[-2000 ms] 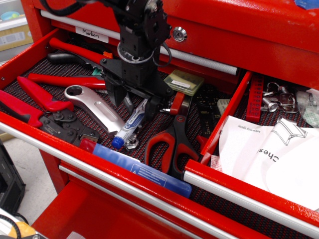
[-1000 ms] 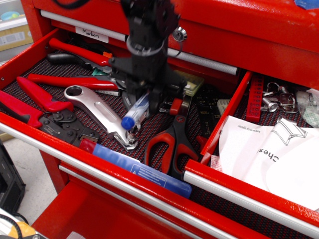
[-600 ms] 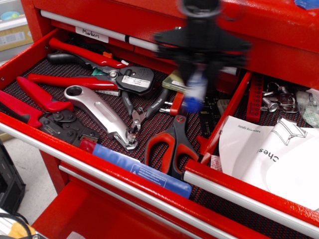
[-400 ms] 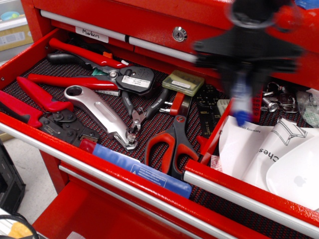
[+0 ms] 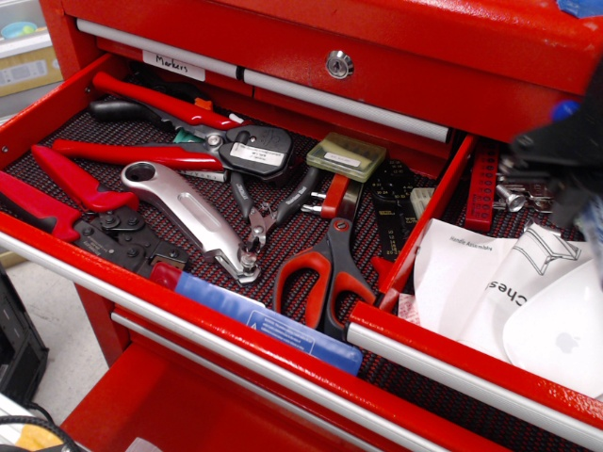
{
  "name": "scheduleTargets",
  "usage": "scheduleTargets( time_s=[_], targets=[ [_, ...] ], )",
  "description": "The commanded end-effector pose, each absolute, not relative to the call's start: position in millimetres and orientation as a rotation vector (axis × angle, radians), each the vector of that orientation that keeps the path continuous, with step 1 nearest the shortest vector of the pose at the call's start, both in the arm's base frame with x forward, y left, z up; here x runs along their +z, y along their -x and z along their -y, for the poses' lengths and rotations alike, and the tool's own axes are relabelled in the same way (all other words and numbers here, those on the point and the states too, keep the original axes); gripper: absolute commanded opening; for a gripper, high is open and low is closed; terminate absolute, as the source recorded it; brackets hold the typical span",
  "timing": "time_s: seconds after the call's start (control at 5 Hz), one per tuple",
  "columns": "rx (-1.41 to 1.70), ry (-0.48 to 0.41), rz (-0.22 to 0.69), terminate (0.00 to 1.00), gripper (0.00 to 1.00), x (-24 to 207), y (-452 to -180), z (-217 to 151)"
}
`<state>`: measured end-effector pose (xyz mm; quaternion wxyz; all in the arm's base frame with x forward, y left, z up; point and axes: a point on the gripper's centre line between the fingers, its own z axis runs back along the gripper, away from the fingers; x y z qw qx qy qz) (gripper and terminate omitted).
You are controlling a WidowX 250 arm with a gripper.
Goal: Pick up blue pen and put into drawer
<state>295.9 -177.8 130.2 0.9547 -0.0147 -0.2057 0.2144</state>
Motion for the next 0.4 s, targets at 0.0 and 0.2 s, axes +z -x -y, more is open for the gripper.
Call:
scheduleTargets(
  time_s=[0.0,0.2],
  targets=[
    [0.467,0.076,0.46,0.0,1.0,151.1,-303.2,176.9],
    [0.467,0.076,0.46,1.0,1.0,151.1,-303.2,176.9]
  ],
)
